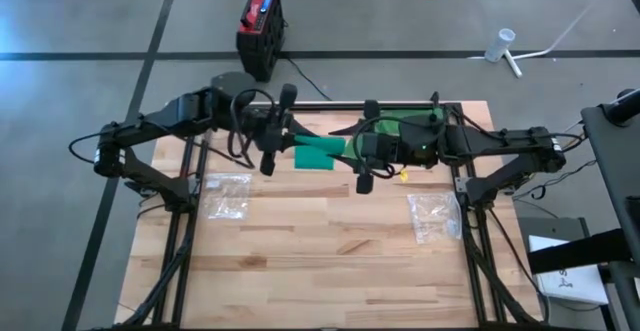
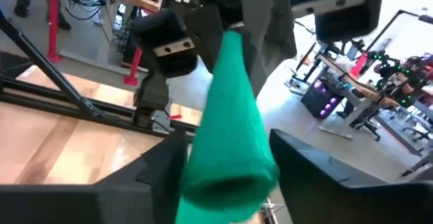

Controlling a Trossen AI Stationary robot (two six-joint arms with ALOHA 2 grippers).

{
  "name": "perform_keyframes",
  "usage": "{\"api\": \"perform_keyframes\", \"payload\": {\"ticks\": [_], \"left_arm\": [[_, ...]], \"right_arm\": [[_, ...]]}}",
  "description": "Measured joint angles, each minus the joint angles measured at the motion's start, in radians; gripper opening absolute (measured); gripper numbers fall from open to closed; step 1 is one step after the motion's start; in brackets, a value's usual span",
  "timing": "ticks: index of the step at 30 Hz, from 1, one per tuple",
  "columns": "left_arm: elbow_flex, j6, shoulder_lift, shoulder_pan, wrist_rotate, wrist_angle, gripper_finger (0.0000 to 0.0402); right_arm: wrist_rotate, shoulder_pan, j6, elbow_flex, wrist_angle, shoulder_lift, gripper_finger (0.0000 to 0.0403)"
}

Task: Roll bandage
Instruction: Roll the blue bandage

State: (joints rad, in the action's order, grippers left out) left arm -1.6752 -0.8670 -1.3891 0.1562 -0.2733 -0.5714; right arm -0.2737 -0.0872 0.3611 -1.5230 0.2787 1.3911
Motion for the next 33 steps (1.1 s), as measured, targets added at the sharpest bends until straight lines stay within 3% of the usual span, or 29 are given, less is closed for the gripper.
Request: {"api": "perform_keyframes", "payload": {"ticks": [9, 12, 25, 33], "left_arm": [[0.0, 0.109, 0.001, 0.001, 0.008, -0.005, 0.0011], [0.0, 0.213, 0.009, 0.001, 0.037, -0.004, 0.0034], [0.0, 0.511, 0.06, 0.003, -0.026, -0.1, 0.029], [0.0, 0.67, 0.036, -0.001, -0.111, -0.076, 0.0384]], "right_arm": [[-0.026, 0.0, 0.083, 0.0, -0.008, -0.001, 0.0063], [-0.03, 0.0, 0.14, 0.0, -0.03, -0.001, 0.0017], [-0.018, -0.006, 0.59, 0.058, -0.204, 0.001, 0.0009], [-0.071, -0.007, 0.787, 0.064, -0.327, 0.049, 0.0011]]}}
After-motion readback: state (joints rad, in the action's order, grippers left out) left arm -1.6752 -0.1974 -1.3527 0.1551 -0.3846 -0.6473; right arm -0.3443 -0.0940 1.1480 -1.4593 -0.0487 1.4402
